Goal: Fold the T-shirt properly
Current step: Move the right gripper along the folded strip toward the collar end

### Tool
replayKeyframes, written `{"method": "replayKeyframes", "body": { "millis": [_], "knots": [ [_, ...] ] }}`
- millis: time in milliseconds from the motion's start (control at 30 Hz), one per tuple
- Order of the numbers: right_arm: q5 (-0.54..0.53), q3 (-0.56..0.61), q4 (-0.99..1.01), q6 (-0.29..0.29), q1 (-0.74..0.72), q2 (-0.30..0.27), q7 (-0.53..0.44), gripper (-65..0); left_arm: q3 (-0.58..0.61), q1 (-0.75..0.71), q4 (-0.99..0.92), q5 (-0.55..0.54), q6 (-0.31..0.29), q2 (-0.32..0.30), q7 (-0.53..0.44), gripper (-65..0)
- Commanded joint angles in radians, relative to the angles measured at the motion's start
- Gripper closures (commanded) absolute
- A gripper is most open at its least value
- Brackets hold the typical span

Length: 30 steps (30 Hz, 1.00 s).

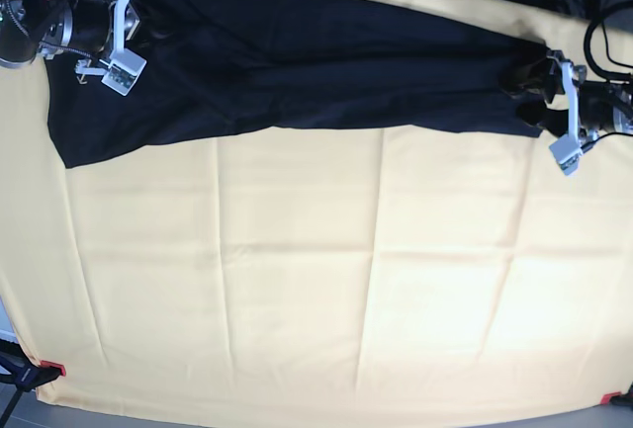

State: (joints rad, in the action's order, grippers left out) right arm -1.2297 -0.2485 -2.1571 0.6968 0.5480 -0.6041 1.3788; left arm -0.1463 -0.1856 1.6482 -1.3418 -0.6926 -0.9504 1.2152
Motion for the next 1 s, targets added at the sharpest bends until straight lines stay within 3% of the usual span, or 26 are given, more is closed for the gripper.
{"method": "replayKeyframes", "body": {
  "millis": [0, 133, 300, 367, 433, 467, 500, 633, 767, 867, 933, 967],
  "knots": [
    [-0.018, -0.008, -0.015, 0.001, 0.003, -0.026, 0.003, 0.0, -0.015, 0.012, 0.010, -0.016, -0.006, -0.028, -0.011, -40.3],
    [0.057, -0.008, -0.015, 0.001, 0.006, -0.051, 0.005, 0.0, -0.015, 0.012, 0.010, -0.016, -0.006, -0.028, -0.011, -40.3],
    [0.138, -0.007, -0.013, 0.001, 0.006, -0.056, -0.067, -0.8, -0.015, 0.018, 0.010, -0.016, -0.006, -0.028, -0.011, -40.3],
    [0.135, -0.007, -0.013, 0.001, 0.006, -0.055, -0.085, -11.9, -0.015, 0.020, 0.010, -0.017, -0.006, -0.028, -0.011, -40.3],
    [0.130, -0.007, -0.013, 0.001, 0.006, -0.056, -0.079, -27.3, -0.015, 0.020, 0.010, -0.016, -0.006, -0.028, -0.011, -40.3],
    [0.124, -0.007, -0.014, 0.001, 0.006, -0.056, -0.067, -32.2, -0.015, 0.020, 0.010, -0.016, -0.006, -0.028, -0.011, -40.3],
    [0.106, -0.008, -0.019, 0.001, 0.006, -0.061, -0.053, -33.2, -0.015, 0.020, 0.010, -0.016, -0.006, -0.028, -0.011, -40.3],
    [0.075, -0.015, -0.108, 0.001, 0.000, -0.095, -0.043, -33.2, -0.015, 0.020, 0.010, -0.016, -0.006, -0.028, -0.011, -40.3],
    [0.085, -0.102, -0.188, 0.001, 0.000, -0.092, -0.049, -33.2, -0.015, 0.021, 0.010, -0.014, -0.006, -0.028, -0.011, -40.3],
    [0.085, -0.181, -0.190, 0.001, 0.001, -0.069, -0.120, -32.8, -0.035, 0.020, 0.010, 0.023, -0.006, -0.027, -0.013, -40.3],
    [0.085, -0.218, -0.190, -0.004, 0.001, -0.020, -0.190, -26.5, -0.069, 0.020, 0.010, 0.021, -0.006, -0.027, -0.012, -40.3],
    [0.085, -0.225, -0.188, -0.005, 0.001, 0.016, -0.210, -18.0, -0.092, 0.020, 0.010, 0.016, -0.006, -0.027, -0.013, -40.3]
  ]
}}
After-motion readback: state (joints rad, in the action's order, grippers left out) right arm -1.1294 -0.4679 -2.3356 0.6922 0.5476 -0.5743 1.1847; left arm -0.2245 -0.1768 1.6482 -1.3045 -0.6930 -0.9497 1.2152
